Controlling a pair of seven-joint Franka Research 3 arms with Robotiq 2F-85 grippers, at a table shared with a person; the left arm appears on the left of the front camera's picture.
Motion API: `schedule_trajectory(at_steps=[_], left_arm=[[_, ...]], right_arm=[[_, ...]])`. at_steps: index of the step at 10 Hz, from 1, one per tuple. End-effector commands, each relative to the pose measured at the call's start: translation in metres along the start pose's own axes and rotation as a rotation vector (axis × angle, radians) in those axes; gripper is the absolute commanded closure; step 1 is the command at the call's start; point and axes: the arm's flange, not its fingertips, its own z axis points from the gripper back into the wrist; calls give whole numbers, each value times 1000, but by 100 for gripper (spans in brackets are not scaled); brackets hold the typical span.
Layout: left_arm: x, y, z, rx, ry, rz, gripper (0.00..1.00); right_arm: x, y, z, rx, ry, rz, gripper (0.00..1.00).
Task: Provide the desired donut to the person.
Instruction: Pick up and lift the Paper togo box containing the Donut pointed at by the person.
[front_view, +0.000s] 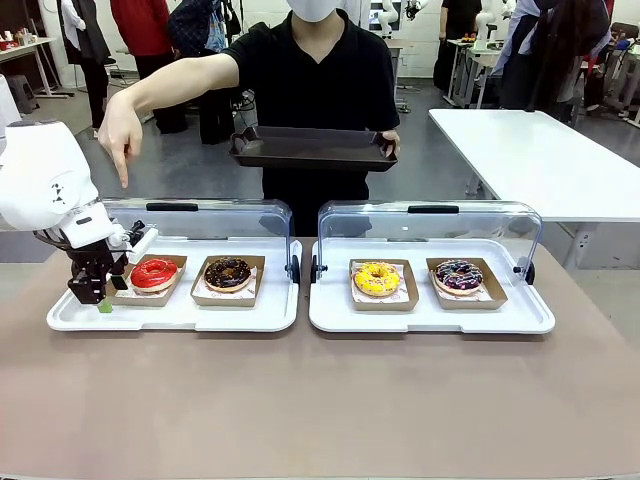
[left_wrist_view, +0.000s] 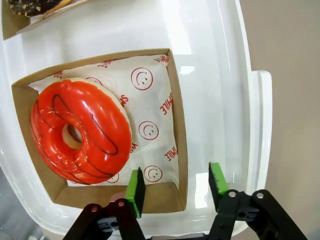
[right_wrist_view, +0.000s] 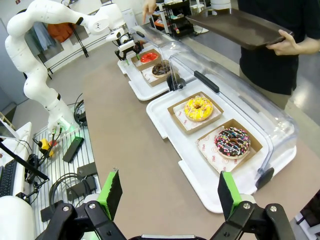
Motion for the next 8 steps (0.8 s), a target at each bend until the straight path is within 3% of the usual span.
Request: schedule_trajectory(at_steps=[1, 2, 3, 4, 8], left_arm=[[-3, 3, -1, 9, 6, -16, 100], [-3, 4, -1, 8, 7, -18, 100], [-4, 3, -2, 8, 7, -20, 92], [-4, 3, -2, 7, 7, -20, 100], [-5, 3, -2, -5, 8, -33, 100]], right_arm=[[1, -1, 0, 6, -22, 6, 0], [1, -1, 0, 6, -22, 6, 0], [1, -1, 0, 6, -22, 6, 0], [1, -1, 0, 6, -22, 6, 0], [1, -1, 0, 6, -22, 6, 0]])
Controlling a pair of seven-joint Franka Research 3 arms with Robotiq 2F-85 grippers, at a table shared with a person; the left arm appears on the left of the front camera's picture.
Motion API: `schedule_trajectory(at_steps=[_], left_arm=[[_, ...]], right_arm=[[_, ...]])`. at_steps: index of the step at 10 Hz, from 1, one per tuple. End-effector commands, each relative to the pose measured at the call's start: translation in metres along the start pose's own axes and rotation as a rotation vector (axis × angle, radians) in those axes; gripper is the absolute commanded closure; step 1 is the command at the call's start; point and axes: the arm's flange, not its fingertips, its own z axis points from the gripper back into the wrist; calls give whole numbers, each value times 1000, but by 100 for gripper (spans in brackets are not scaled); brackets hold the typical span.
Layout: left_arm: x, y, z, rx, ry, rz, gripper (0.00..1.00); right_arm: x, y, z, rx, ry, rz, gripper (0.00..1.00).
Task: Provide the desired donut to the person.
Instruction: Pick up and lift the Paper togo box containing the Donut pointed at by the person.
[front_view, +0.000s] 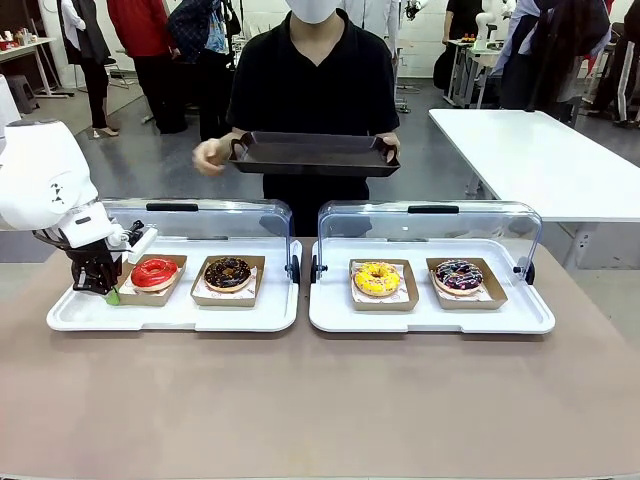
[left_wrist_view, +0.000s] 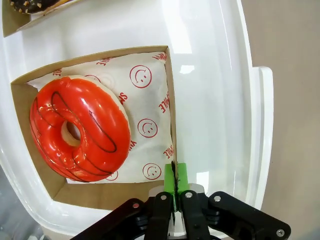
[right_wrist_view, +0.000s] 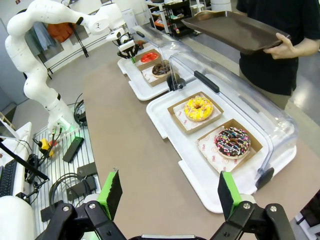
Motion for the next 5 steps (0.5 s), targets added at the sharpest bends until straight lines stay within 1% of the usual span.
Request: schedule_trajectory(at_steps=[1, 2, 3, 5], left_arm=[[-4, 1, -1, -9, 6, -38, 100], [-4, -2, 5, -20, 17, -37, 100], [-3, -11, 18, -40, 21, -8, 100], [2, -51, 70, -21, 32, 16, 100]], right_arm=[[1, -1, 0, 6, -22, 6, 0], [1, -1, 0, 6, -22, 6, 0], [1, -1, 0, 6, -22, 6, 0], [1, -1, 0, 6, -22, 6, 0]])
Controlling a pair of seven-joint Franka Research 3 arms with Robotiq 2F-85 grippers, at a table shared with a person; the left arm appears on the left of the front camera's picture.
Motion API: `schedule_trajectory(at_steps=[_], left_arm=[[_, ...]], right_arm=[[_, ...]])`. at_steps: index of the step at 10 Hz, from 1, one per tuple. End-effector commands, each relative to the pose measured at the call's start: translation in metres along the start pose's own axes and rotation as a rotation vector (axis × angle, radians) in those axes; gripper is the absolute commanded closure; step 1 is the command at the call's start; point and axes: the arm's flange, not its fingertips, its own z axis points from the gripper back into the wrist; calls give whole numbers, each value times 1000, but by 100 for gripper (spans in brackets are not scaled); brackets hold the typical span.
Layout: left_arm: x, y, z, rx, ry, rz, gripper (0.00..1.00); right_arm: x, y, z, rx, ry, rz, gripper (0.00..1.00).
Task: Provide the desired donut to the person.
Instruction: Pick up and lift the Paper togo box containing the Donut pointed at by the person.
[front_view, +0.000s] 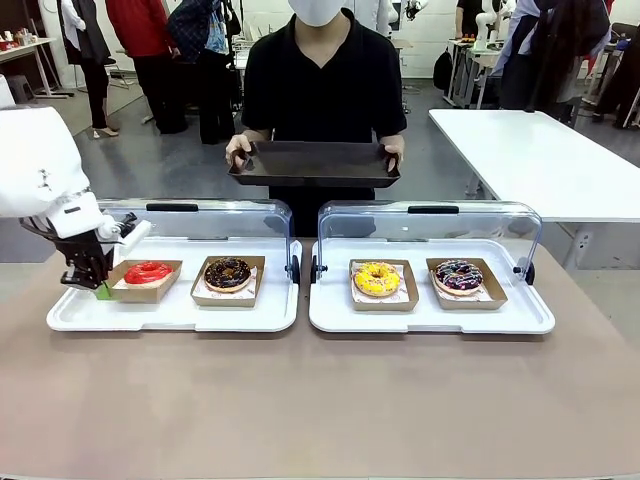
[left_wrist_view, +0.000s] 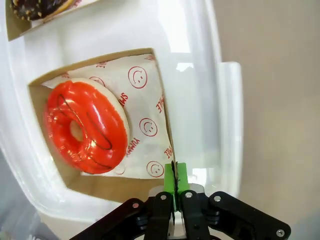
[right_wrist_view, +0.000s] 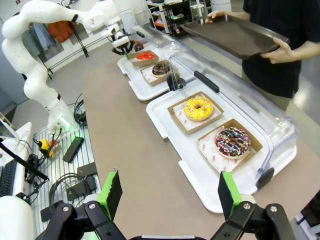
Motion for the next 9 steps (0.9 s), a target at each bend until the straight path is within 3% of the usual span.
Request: schedule_trajectory(at_steps=[1, 5, 9], left_arm=[[3, -53, 55, -2, 35, 37, 100], [14, -134, 141, 46, 78, 3, 100], [24, -155, 215, 119, 53, 41, 100]], right_arm=[[1, -1, 1, 6, -23, 7, 0], [1, -1, 1, 6, -23, 7, 0], [1, -1, 1, 6, -23, 7, 0]])
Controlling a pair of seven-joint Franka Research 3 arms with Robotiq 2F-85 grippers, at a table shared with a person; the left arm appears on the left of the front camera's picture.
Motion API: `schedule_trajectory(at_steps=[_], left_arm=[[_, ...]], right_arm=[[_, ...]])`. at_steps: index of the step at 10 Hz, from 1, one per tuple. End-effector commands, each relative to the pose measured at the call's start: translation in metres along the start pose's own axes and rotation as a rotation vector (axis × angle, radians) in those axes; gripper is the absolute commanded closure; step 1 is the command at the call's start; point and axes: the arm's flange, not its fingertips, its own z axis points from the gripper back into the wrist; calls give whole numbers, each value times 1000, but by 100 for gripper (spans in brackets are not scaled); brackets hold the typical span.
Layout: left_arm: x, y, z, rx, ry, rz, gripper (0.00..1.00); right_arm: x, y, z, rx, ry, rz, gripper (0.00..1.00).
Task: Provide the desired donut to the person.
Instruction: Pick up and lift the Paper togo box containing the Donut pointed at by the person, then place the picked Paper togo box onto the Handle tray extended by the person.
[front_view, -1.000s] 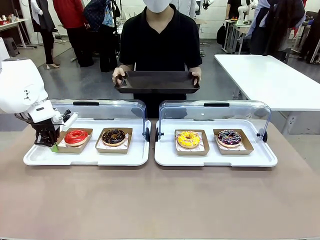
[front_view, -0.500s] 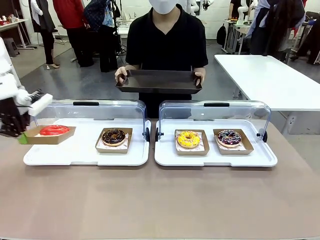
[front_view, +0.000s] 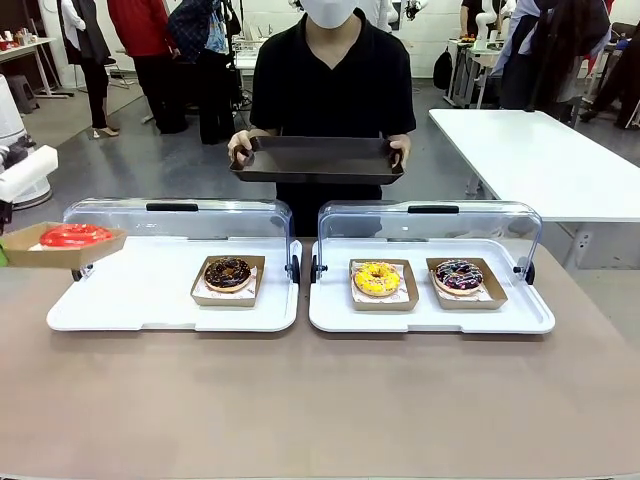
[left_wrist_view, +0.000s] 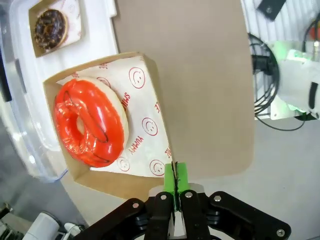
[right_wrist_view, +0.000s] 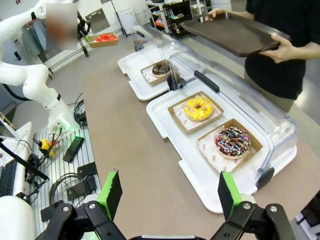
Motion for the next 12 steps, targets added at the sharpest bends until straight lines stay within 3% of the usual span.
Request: schedule_trajectory(at_steps=[1, 5, 12], left_arm=[[2, 8, 26, 26, -2, 35, 100], [-9, 21, 18, 11, -46, 58, 100], [-4, 16, 26, 21, -27, 33, 100]], right_arm=[[1, -1, 1, 5, -24, 7, 0], [1, -1, 1, 5, -24, 7, 0], [1, -1, 1, 5, -24, 7, 0]])
